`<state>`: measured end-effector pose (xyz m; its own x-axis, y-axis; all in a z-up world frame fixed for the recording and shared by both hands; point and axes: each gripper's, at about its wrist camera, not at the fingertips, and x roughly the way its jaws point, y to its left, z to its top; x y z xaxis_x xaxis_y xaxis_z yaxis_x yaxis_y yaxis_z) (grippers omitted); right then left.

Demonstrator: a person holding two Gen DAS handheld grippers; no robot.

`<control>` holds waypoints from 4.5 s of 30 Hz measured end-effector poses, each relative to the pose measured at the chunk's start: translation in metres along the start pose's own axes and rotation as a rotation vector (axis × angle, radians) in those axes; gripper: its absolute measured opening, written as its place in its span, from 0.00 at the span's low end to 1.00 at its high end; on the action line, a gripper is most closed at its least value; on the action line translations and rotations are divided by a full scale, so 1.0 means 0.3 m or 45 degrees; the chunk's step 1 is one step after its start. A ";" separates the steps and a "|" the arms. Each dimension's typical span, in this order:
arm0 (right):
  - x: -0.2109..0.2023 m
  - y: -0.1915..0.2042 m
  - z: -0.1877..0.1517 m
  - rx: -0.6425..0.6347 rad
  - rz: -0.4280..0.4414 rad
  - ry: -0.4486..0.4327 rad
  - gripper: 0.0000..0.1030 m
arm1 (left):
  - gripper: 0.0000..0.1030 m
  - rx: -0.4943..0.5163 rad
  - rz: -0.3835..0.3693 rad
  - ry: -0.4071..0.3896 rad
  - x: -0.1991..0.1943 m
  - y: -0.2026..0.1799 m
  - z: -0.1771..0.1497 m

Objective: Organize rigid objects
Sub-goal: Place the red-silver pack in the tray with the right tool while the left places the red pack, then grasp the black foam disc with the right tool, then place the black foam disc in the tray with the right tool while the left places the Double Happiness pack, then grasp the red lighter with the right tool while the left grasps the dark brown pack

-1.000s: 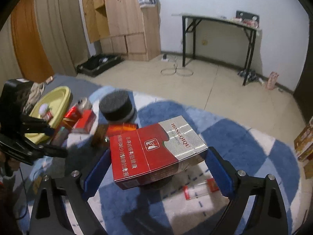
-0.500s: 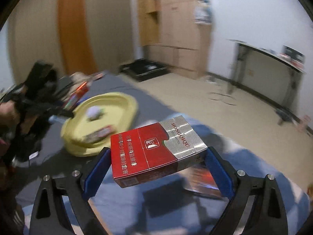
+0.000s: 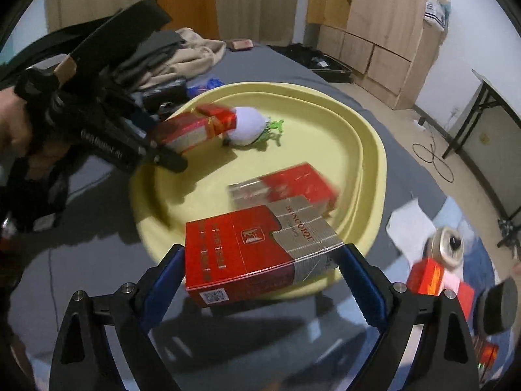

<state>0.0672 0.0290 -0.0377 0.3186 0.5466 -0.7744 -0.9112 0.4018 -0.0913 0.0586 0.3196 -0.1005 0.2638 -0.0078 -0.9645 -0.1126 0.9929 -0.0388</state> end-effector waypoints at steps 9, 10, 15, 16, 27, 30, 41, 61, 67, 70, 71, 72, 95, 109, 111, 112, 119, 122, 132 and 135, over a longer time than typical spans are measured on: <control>0.153 0.012 0.075 -0.017 -0.044 0.063 0.91 | 0.65 0.007 0.005 -0.002 0.017 -0.001 0.035; 0.160 0.017 0.076 -0.021 -0.050 0.068 0.91 | 0.65 -0.008 -0.003 -0.011 0.009 -0.001 0.033; 0.106 0.014 0.052 0.034 -0.027 0.014 1.00 | 1.00 -0.102 -0.116 -0.186 -0.136 0.000 0.029; 0.067 0.005 0.043 0.063 -0.039 -0.036 1.00 | 1.00 -0.090 -0.141 -0.254 -0.188 -0.025 0.039; -0.375 -0.467 -0.366 0.625 -0.507 -0.226 1.00 | 1.00 0.043 -0.351 -0.163 -0.170 -0.655 0.186; -0.441 -0.594 -0.539 0.822 -0.587 -0.161 1.00 | 1.00 0.016 -0.342 -0.123 -0.080 -0.815 0.203; -0.442 -0.669 -0.727 0.908 -0.586 -0.086 1.00 | 1.00 -0.228 -0.119 -0.043 0.068 -0.945 0.260; -0.361 -0.764 -0.737 0.833 -0.507 -0.047 0.66 | 0.88 -0.110 -0.164 -0.117 0.087 -0.928 0.233; -0.488 -0.710 -0.772 0.795 -0.550 -0.170 0.66 | 0.88 0.055 -0.269 -0.219 -0.145 -0.833 0.112; -0.541 -0.631 -0.719 0.717 -0.543 -0.229 0.66 | 0.88 0.061 -0.251 -0.276 -0.261 -0.704 0.057; -0.545 -0.612 -0.695 0.702 -0.525 -0.236 0.66 | 0.88 0.035 -0.241 -0.278 -0.278 -0.653 0.046; -0.542 -0.585 -0.654 0.678 -0.494 -0.243 0.66 | 0.88 -0.007 -0.233 -0.277 -0.291 -0.577 0.028; 0.114 0.034 0.147 0.215 -0.022 0.019 0.66 | 0.89 -0.164 -0.046 -0.205 -0.095 0.077 0.195; 0.204 0.079 0.271 0.088 0.013 0.007 0.98 | 0.98 -0.259 -0.130 -0.302 -0.198 0.108 0.182; 0.126 0.073 0.254 0.118 0.031 -0.059 1.00 | 1.00 -0.241 -0.115 -0.371 -0.287 0.085 0.184; 0.092 0.069 0.245 0.134 0.035 -0.091 1.00 | 1.00 -0.216 -0.122 -0.406 -0.340 0.058 0.188; -0.249 -0.126 0.077 0.419 -0.084 -0.320 1.00 | 1.00 -0.031 -0.277 -0.467 -0.526 -0.285 0.214; -0.401 -0.290 -0.080 0.561 -0.266 -0.325 1.00 | 1.00 0.072 -0.354 -0.435 -0.510 -0.506 0.196; -0.741 -0.686 -0.753 0.993 -0.681 -0.257 1.00 | 1.00 -0.005 -0.474 -0.086 -0.144 -1.090 0.123; -0.713 -0.731 -0.860 0.940 -0.620 -0.172 1.00 | 1.00 0.023 -0.514 -0.057 -0.077 -1.199 0.117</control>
<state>0.1315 -0.3655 -0.0137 0.6968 0.2552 -0.6704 -0.2814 0.9569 0.0717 0.1265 -0.0332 -0.0551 0.3247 -0.3927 -0.8604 0.0251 0.9130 -0.4073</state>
